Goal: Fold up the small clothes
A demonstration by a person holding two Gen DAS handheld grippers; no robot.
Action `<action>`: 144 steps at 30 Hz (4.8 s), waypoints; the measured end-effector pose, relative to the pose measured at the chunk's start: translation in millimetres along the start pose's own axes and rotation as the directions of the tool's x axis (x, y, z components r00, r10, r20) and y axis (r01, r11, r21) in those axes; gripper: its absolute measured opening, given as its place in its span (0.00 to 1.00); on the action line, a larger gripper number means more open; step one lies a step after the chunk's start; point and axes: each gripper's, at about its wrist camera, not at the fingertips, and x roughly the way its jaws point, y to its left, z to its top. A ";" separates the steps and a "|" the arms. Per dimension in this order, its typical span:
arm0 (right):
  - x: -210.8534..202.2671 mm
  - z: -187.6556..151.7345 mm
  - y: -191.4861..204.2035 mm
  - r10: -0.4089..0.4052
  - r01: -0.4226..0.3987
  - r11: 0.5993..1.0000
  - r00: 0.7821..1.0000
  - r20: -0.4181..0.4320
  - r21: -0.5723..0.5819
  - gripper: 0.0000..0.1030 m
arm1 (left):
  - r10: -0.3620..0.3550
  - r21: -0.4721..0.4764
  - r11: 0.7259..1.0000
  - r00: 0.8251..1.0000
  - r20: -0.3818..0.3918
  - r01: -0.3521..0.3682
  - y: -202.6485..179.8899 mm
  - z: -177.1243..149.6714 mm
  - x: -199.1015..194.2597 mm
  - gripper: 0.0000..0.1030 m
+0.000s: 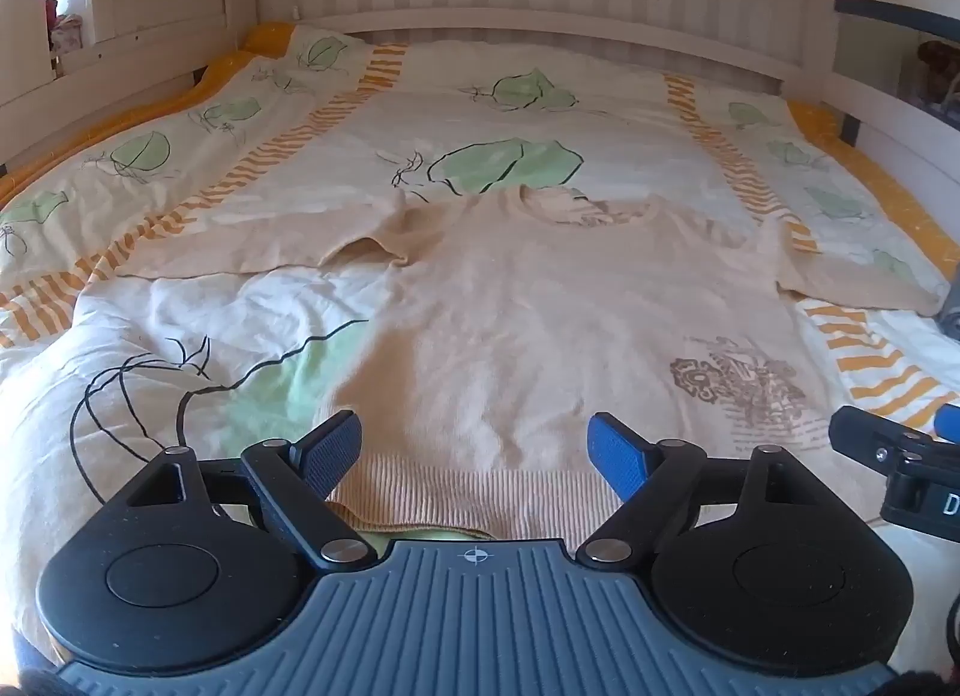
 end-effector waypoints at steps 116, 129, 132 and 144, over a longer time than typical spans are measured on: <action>106.4 76.5 -112.1 0.032 -0.002 0.976 0.991 -0.131 0.220 0.99 | 0.006 0.064 0.998 0.984 -0.177 0.006 -8.4 52.0 117.9 0.80; 197.7 108.2 -253.2 -0.245 0.295 0.859 0.954 -0.170 0.418 0.99 | 0.036 0.116 0.993 0.982 -0.184 -0.015 -11.8 82.6 196.2 0.79; 205.9 106.2 -276.2 -0.282 0.333 0.818 0.943 -0.176 0.470 0.99 | 0.046 0.122 0.992 0.981 -0.190 -0.023 -12.3 84.2 209.1 0.79; 234.5 98.2 -346.0 -0.321 0.359 0.719 0.931 -0.173 0.595 1.00 | 0.004 0.108 0.994 0.975 -0.224 0.021 -5.1 65.7 234.8 0.86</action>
